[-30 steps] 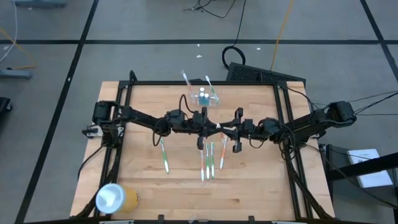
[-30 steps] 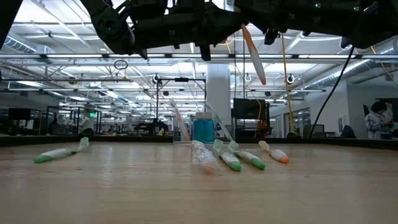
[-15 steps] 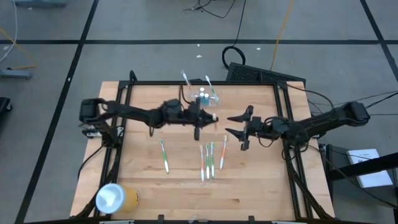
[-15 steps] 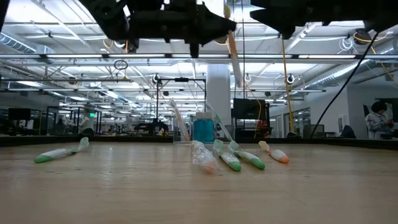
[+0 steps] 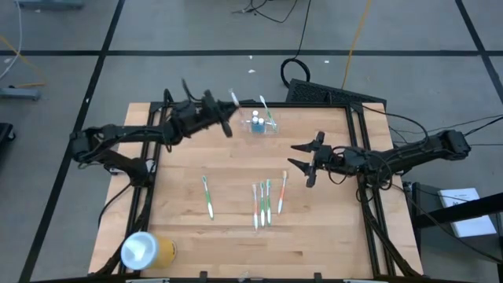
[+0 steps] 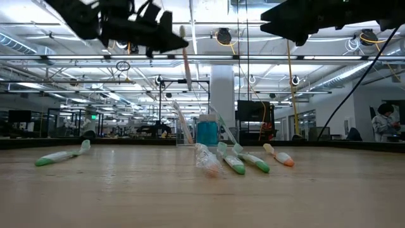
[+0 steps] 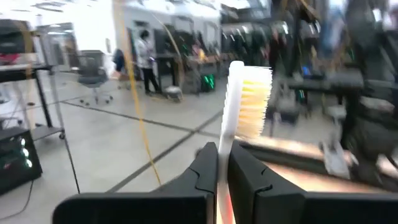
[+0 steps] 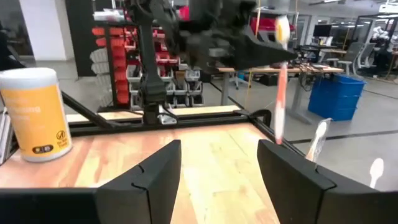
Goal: Pick & Place toothbrushing station
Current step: Put the orange toothbrush into the transparent organizer
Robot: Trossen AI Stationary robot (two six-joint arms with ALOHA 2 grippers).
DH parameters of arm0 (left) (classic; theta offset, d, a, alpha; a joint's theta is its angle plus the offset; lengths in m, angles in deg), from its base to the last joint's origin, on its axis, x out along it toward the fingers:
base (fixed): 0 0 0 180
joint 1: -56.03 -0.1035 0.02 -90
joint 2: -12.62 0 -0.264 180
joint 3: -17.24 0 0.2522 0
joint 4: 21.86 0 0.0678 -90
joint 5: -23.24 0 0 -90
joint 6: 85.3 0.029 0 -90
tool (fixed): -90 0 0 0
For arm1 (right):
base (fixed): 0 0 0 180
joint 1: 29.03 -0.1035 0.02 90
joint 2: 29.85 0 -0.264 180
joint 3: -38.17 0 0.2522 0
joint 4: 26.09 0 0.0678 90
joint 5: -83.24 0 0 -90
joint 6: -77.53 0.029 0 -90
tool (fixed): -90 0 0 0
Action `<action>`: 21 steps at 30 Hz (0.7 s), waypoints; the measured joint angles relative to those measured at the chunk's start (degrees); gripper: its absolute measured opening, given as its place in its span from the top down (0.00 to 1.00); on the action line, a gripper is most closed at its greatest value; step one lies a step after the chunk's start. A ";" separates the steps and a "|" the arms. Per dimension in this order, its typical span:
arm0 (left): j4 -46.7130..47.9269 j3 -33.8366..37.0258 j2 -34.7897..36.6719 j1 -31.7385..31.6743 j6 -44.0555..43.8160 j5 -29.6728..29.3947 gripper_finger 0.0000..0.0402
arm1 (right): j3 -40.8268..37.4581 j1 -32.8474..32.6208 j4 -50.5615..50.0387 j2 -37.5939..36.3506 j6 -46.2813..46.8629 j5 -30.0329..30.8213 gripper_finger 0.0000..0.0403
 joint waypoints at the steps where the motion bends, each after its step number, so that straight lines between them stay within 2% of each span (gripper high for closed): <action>1: -3.21 1.66 -0.14 -2.08 -2.01 1.40 0.97 | 0.00 0.22 0.06 -0.02 -0.06 -0.02 0.49; 4: -11.76 5.14 -1.98 -6.71 -5.73 3.16 0.97 | 0.00 0.84 0.03 0.00 -0.11 -0.02 0.49; 9: -13.72 6.10 -6.16 -10.95 -7.60 3.02 0.97 | 0.00 1.51 0.47 0.18 -0.04 -0.19 0.50; 21: -27.10 6.06 -20.82 -11.26 -9.80 1.38 0.97 | 0.00 2.55 0.47 0.18 0.07 -0.26 0.50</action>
